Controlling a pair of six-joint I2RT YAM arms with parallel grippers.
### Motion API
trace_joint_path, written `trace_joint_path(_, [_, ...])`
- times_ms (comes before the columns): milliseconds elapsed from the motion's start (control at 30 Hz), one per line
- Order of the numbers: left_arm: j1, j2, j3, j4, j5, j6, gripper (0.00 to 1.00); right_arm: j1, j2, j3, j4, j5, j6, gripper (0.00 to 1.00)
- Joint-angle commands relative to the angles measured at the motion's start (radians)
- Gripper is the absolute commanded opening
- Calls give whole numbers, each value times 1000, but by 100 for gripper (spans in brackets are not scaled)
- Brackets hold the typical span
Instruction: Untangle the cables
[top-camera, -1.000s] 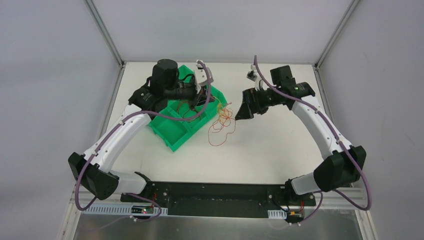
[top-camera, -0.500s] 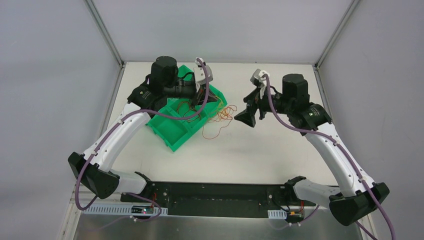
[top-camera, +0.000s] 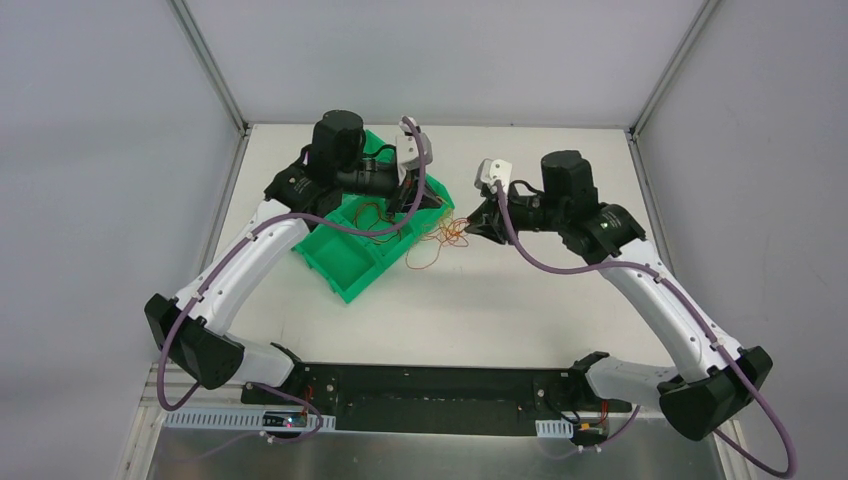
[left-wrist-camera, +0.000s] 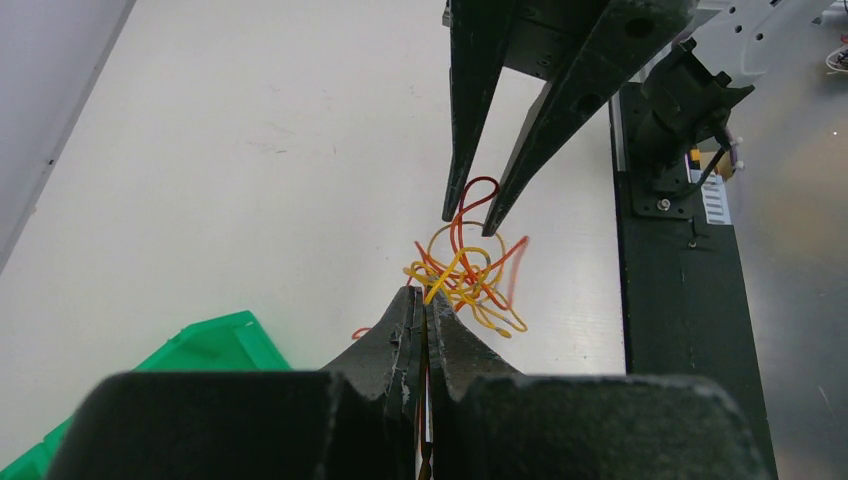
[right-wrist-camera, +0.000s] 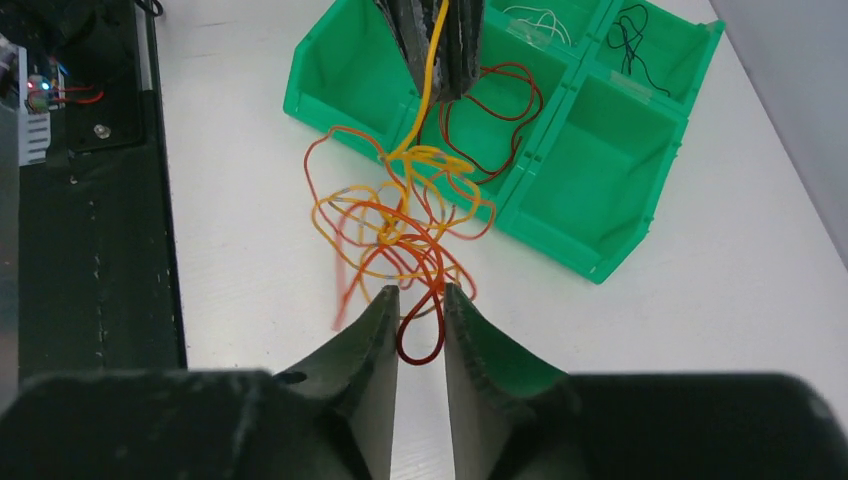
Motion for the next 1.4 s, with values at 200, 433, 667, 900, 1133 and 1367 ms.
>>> trace_joint_path(200, [5,-48,37,-3,-21,-22,0,-10,3,29,-79,57,-133,0])
trace_joint_path(433, [155,-95,112,-5,-111,-92,0,-177,-32,-119,-201,106,-196,0])
trace_joint_path(667, [278,-81,264,53,-283,-158,0,-397,9,-293,-292,164,-337,0])
trace_joint_path(900, [332,-50,338,95,-413,-199,0,-521,131,-295,-329,214,-364,0])
trace_joint_path(1133, [400,-52,333,93,-540,-233,0,-546,193,-282,-347,256,-370,0])
trace_joint_path(1367, [461,-77,265,43,-427,-206,0,-602,213,-238,-367,216,-319,0])
